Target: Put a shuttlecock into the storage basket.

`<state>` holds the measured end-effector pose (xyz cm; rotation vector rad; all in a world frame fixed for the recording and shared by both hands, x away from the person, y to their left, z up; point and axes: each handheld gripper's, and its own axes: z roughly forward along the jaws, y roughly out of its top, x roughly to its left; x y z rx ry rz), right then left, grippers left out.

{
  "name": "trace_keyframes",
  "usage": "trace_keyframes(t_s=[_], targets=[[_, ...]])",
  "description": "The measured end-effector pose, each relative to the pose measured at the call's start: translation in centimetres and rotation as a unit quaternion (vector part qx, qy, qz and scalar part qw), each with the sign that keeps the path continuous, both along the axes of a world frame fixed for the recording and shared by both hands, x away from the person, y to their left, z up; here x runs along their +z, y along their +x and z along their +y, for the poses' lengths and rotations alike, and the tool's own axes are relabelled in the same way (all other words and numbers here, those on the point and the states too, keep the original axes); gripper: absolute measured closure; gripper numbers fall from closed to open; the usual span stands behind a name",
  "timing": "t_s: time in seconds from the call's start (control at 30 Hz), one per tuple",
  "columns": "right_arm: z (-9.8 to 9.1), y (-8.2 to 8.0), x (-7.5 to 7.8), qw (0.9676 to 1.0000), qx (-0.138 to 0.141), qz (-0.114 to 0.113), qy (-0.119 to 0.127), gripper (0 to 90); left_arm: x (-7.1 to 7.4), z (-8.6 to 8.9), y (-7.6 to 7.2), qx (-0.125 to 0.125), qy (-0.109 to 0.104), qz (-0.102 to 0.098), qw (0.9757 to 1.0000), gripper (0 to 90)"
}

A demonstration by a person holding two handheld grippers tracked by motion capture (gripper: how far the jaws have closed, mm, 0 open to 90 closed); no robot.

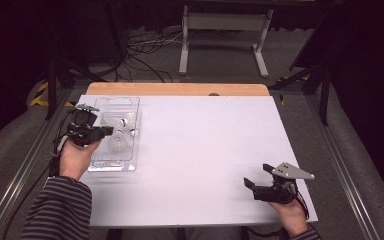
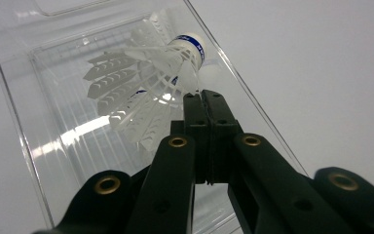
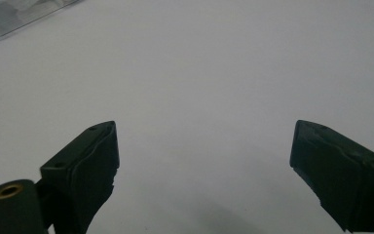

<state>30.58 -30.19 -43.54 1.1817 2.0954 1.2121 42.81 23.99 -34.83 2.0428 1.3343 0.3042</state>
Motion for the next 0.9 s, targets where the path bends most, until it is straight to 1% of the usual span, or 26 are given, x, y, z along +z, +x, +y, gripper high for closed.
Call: trace_keyframes(t_s=[0.03, 0.1, 0.13, 0.17, 0.2, 0.23, 0.37, 0.5, 0.53, 0.73, 0.83, 0.9], targets=[[0.0, 0.0, 0.0, 1.0000, 0.000, 0.000, 0.000, 11.0, 0.0, 0.0, 0.1, 0.002, 0.002, 0.002, 1.0000, 90.0], [0.0, 0.0, 0.0, 1.0000, 0.000, 0.000, 0.000, 11.0, -0.2, 0.0, 0.2, 0.008, 0.008, 0.001, 0.9999, 90.0], [0.0, 0.0, 0.0, 1.0000, 0.000, 0.000, 0.000, 11.0, -0.2, 0.0, 0.3, 0.011, 0.017, -0.002, 0.9998, 90.0], [0.0, 0.0, 0.0, 1.0000, 0.000, 0.000, 0.000, 11.0, -0.3, -0.1, 0.3, 0.013, 0.018, 0.000, 0.9998, 90.0], [0.0, 0.0, 0.0, 1.0000, 0.000, 0.000, 0.000, 11.0, -0.4, -0.1, 0.4, 0.013, 0.023, -0.001, 0.9997, 90.0], [0.0, 0.0, 0.0, 1.0000, 0.000, 0.000, 0.000, 11.0, -0.4, -0.2, 0.5, 0.012, 0.023, 0.003, 0.9996, 89.9], [0.0, 0.0, 0.0, 1.0000, 0.001, 0.000, 0.000, 11.0, -0.6, -0.2, 0.8, 0.017, 0.023, 0.006, 0.9996, 90.0], [0.0, 0.0, 0.0, 1.0000, 0.000, 0.000, -0.001, 11.0, -0.9, -0.2, 1.1, 0.019, 0.023, 0.014, 0.9995, 89.9], [0.0, 0.0, 0.0, 1.0000, 0.000, 0.000, 0.000, 11.0, -0.9, -0.1, 1.2, 0.021, 0.023, 0.018, 0.9994, 89.9], [0.0, 0.0, 0.0, 1.0000, 0.001, 0.000, 0.000, 11.0, -1.5, 0.1, 1.8, 0.033, 0.021, 0.025, 0.9989, 89.8], [0.0, 0.0, 0.0, 1.0000, 0.000, 0.000, -0.001, 11.0, -1.7, 0.2, 2.1, 0.036, 0.023, 0.031, 0.9986, 89.8], [0.0, 0.0, 0.0, 1.0000, 0.001, 0.000, -0.001, 11.0, -1.9, 0.1, 2.2, 0.042, 0.023, 0.032, 0.9984, 89.8]])
